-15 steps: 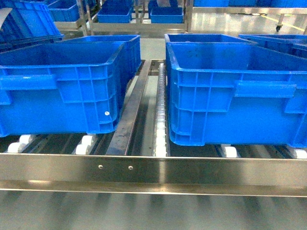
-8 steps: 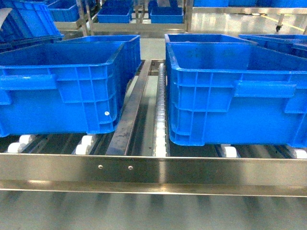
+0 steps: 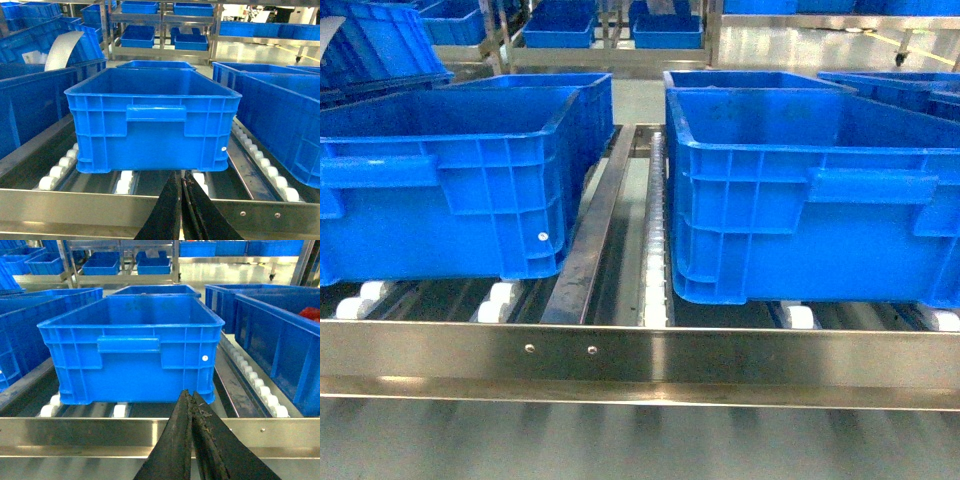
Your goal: Sort blue parts and orange caps into right shelf containers
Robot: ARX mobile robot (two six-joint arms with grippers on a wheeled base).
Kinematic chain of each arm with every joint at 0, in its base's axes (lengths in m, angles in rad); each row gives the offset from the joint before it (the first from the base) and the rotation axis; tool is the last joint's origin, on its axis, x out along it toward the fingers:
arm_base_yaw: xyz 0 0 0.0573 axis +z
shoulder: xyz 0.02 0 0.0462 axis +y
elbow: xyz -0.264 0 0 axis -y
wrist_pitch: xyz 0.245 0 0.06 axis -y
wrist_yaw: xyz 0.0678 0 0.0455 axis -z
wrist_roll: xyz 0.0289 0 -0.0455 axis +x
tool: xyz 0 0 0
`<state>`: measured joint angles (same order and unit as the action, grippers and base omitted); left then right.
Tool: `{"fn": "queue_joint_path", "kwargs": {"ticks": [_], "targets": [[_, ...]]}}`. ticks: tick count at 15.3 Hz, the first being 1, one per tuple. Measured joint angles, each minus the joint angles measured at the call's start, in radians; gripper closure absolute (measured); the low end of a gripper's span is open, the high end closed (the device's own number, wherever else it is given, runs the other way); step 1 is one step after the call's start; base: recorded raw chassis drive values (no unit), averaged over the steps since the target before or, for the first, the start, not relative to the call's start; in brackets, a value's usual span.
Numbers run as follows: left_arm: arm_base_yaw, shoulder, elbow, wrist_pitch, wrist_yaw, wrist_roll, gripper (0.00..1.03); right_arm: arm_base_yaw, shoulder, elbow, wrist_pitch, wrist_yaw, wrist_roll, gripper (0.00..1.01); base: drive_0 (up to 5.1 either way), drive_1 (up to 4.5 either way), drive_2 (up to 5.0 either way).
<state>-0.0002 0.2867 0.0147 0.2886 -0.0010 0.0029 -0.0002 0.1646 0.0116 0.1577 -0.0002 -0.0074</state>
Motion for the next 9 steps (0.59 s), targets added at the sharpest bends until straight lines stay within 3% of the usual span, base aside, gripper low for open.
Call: {"fn": "queue_joint_path", "kwargs": {"ticks": [1,5,7,9], "targets": [[0.000,-0.024,0.000,-0.026,0.000,0.000,1.01,0.000,-0.105,0.000,-0.153,-0.002,0.000,0.99,0.0,0.00,0.0],[0.000,-0.114,0.000,-0.113,0.000,0.000,1.01,0.000,-0.160,0.000,-0.164,0.000,0.001,0.99,0.0,0.00,0.0],[0.000,-0.266,0.000,-0.301,-0.002,0.000,1.01,0.000,-0.160,0.000,-0.162,0.000,0.001,0.99,0.0,0.00,0.0],[0.000,-0.277,0.000,-0.303,0.003,0.000,1.01,0.000,-0.160,0.000,-0.165,0.002,0.001,0.99,0.0,0.00,0.0]]}}
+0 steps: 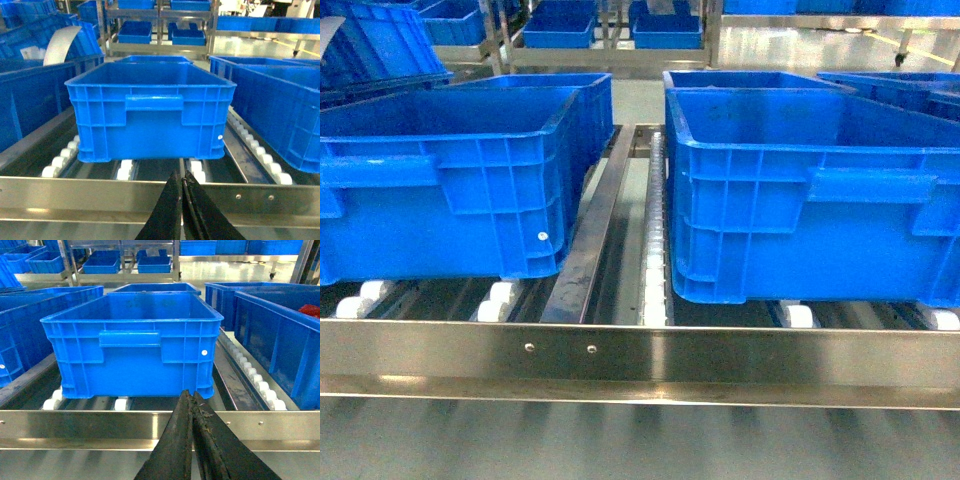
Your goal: Sort blue parts and orange caps into right shelf containers
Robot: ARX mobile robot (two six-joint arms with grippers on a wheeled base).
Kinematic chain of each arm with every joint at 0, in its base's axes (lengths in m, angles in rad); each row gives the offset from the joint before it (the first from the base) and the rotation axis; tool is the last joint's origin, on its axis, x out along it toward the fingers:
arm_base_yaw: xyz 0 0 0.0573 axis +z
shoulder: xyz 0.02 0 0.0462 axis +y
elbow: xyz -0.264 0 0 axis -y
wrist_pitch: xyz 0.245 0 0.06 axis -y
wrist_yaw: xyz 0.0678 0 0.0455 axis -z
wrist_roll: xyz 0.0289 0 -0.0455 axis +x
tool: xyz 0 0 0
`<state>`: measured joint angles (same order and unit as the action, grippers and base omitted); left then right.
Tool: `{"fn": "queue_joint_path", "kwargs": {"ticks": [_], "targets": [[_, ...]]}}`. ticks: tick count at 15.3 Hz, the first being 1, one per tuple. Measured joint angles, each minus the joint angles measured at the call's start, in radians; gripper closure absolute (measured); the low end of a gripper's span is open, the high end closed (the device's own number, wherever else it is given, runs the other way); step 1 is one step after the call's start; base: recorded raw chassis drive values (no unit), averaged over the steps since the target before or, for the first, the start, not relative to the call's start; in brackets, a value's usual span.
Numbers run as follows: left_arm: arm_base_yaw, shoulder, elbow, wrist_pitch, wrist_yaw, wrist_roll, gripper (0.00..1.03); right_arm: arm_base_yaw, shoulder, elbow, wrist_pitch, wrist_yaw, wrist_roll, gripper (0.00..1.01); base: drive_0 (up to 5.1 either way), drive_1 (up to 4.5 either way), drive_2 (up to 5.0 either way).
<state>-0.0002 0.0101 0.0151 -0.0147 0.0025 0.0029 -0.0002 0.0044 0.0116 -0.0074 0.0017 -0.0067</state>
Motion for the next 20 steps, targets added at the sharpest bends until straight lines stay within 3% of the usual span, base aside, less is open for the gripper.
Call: {"fn": "queue_joint_path", "kwargs": {"ticks": [2,4,6,10,13,20], "targets": [[0.000,0.000,0.000,0.014,-0.004,0.000,1.01,0.000,0.000,0.000,0.003,-0.002,0.000,0.97,0.0,0.00,0.0],[0.000,0.000,0.000,0.010,-0.003,-0.002,0.98,0.000,0.000,0.000,0.003,-0.002,0.000,0.70,0.0,0.00,0.0],[0.000,0.000,0.000,0.010,-0.003,-0.002,0.69,0.000,0.000,0.000,0.003,-0.002,0.000,0.41,0.0,0.00,0.0],[0.000,0.000,0.000,0.010,-0.003,-0.002,0.27,0.000,0.000,0.000,0.003,-0.002,0.001,0.01,0.0,0.00,0.0],[0.000,0.000,0.000,0.010,-0.003,0.000,0.03,0.000,0.000,0.000,0.003,-0.002,0.001,0.03,0.0,0.00,0.0],[0.000,0.000,0.000,0.010,-0.003,-0.001,0.05,0.000,0.000,0.000,0.003,-0.002,0.001,0.03,0.0,0.00,0.0]]}}
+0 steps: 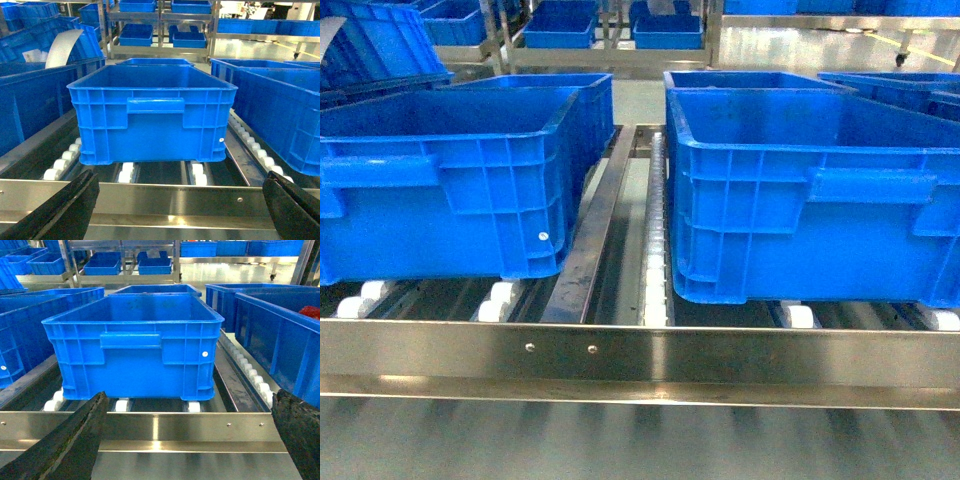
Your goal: Sort blue parts and orange caps into right shelf containers
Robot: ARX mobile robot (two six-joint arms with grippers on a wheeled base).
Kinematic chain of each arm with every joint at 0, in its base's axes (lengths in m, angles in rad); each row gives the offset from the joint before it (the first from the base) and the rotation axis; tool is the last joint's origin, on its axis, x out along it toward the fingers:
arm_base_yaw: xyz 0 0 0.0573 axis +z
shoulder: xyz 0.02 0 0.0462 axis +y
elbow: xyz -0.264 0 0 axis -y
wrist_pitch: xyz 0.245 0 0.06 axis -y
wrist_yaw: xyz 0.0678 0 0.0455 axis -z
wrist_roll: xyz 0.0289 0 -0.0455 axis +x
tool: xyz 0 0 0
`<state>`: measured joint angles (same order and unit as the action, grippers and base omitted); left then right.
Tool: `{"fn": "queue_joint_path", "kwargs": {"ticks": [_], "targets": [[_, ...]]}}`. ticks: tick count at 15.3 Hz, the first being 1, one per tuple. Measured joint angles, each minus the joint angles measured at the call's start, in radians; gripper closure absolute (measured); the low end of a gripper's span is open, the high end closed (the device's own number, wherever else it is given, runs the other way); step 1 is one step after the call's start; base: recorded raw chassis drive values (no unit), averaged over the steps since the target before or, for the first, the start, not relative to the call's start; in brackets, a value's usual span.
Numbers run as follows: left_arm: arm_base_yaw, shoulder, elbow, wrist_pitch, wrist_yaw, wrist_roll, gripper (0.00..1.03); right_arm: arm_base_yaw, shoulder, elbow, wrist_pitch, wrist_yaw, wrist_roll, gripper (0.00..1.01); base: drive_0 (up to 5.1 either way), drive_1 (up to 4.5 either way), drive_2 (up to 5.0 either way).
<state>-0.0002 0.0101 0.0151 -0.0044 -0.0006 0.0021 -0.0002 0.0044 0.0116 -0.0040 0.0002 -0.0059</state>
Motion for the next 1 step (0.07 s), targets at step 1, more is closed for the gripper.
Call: {"fn": "queue_joint_path", "kwargs": {"ticks": [1], "targets": [[0.000,0.000,0.000,0.000,0.000,0.000,0.05,0.000,0.000,0.000,0.000,0.000,0.000,0.03,0.0,0.00,0.0]]}}
